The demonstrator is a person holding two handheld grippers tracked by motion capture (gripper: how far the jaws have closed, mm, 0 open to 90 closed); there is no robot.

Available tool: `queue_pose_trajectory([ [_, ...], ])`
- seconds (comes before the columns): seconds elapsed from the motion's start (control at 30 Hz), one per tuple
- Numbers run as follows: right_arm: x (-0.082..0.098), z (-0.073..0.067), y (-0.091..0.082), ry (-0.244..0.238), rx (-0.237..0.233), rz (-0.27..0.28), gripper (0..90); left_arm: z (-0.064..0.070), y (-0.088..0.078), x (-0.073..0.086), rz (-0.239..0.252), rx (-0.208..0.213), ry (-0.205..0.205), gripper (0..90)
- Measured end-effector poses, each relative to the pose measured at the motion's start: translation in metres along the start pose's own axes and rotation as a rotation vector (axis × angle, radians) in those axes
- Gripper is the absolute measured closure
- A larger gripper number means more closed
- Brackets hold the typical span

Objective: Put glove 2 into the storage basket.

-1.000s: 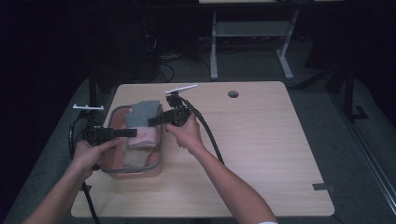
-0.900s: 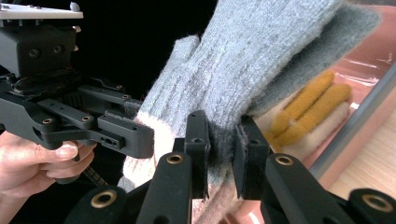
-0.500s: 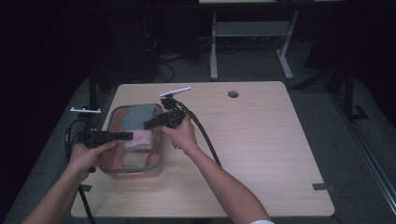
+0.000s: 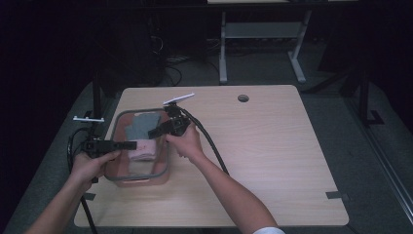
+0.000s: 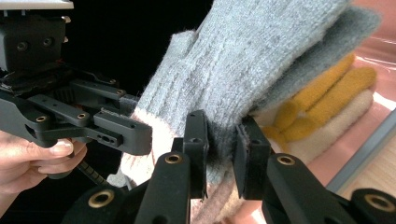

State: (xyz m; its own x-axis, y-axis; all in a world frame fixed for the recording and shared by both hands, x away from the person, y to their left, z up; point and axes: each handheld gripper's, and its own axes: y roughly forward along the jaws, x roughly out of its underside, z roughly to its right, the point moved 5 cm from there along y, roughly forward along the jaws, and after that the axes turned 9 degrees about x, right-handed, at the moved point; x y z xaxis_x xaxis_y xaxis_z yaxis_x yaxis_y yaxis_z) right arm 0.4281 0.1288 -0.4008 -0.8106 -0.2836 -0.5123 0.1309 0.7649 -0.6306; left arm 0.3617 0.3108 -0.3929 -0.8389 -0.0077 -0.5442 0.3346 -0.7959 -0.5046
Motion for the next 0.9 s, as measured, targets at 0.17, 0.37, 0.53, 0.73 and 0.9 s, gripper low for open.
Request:
queue_pose_trajectory([
  [0.17,0.001,0.000,0.003,-0.001,0.005,-0.010,76.0,-0.003,0.000,0.003,0.003,-0.003,-0.008,69.4],
  [0.37,0.003,0.002,0.007,0.001,0.009,-0.024,75.5,-0.008,0.002,0.007,-0.001,-0.005,-0.016,69.4],
  [0.53,0.005,0.005,0.010,0.006,0.015,-0.036,74.4,-0.011,0.004,0.010,-0.006,-0.012,-0.019,69.5],
  [0.73,0.010,0.012,0.007,0.008,0.043,-0.049,74.6,-0.022,0.007,0.016,-0.014,-0.048,-0.043,69.4],
  [0.9,0.012,0.015,0.003,0.010,0.042,-0.055,73.9,-0.029,0.011,0.021,-0.054,-0.099,-0.039,69.1],
])
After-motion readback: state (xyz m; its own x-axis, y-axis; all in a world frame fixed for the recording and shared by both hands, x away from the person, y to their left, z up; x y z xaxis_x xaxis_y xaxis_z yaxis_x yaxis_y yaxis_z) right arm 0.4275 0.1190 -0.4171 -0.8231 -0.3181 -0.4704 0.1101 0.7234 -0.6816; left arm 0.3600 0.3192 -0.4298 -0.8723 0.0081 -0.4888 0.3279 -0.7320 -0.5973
